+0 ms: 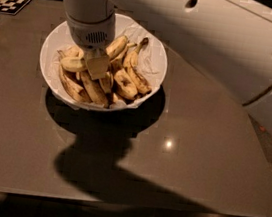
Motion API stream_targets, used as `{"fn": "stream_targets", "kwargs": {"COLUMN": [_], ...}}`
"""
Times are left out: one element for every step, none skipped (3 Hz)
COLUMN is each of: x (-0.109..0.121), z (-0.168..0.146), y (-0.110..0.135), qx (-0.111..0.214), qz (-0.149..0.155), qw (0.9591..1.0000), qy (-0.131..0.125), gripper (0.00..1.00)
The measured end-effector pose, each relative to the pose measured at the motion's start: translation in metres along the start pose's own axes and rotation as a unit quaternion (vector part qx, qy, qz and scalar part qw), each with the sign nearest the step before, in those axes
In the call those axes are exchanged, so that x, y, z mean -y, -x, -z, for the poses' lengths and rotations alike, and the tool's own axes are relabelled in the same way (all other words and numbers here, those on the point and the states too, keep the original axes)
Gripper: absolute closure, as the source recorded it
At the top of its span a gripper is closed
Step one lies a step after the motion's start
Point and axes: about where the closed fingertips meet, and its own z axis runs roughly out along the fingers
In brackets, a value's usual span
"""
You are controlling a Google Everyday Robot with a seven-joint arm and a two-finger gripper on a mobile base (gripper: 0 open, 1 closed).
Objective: Pick banana from white bowl
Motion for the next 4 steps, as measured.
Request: {"fn": "stream_targets", "kwargs": {"x": [0.000, 0.001, -0.010, -0.032], "z": [0.000, 0.001, 0.029, 0.072], "y": [0.000, 0.002, -0.001, -0.011], "qx": [0.000, 0.000, 0.023, 0.053], "qz": [0.000, -0.001, -0.011, -0.024], "qw": [1.0000, 1.0000, 0.9991, 0.9949], "qy": [0.000, -0.002, -0.035, -0.083], "gripper": [0.90, 1.00, 1.00, 1.00]}}
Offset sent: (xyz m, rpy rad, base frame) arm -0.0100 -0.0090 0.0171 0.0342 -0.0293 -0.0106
